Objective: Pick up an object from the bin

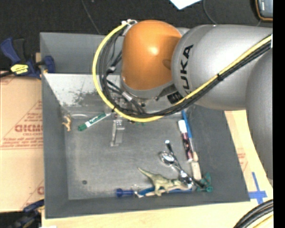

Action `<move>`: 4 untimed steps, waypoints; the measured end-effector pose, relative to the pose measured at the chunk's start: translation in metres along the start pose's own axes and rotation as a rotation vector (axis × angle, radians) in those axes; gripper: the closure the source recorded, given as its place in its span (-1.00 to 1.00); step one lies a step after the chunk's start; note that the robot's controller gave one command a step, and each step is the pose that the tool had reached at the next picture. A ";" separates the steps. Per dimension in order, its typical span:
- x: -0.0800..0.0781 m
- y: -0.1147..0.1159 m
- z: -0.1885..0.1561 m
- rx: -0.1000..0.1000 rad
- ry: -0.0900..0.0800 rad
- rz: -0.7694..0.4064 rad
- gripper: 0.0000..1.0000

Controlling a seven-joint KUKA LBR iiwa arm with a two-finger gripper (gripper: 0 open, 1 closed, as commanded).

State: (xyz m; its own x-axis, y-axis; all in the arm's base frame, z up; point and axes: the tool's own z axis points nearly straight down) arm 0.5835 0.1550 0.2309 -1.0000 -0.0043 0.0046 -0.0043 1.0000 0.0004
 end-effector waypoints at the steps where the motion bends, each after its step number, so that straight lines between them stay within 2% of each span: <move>1: -0.002 -0.001 -0.005 -0.001 -0.008 0.005 -1.00; 2: -0.061 0.020 0.127 -0.004 -0.016 0.024 -1.00; 3: -0.070 0.024 0.089 -0.005 -0.017 0.106 -1.00; 4: -0.056 0.019 0.133 -0.004 -0.008 0.168 -1.00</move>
Offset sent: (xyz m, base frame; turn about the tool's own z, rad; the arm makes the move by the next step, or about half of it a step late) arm 0.0683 0.0257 -0.1609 0.0325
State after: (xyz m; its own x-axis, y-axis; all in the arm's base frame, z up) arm 0.6383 0.1740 0.0981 -0.9866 0.1629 -0.0034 0.1629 0.9866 0.0039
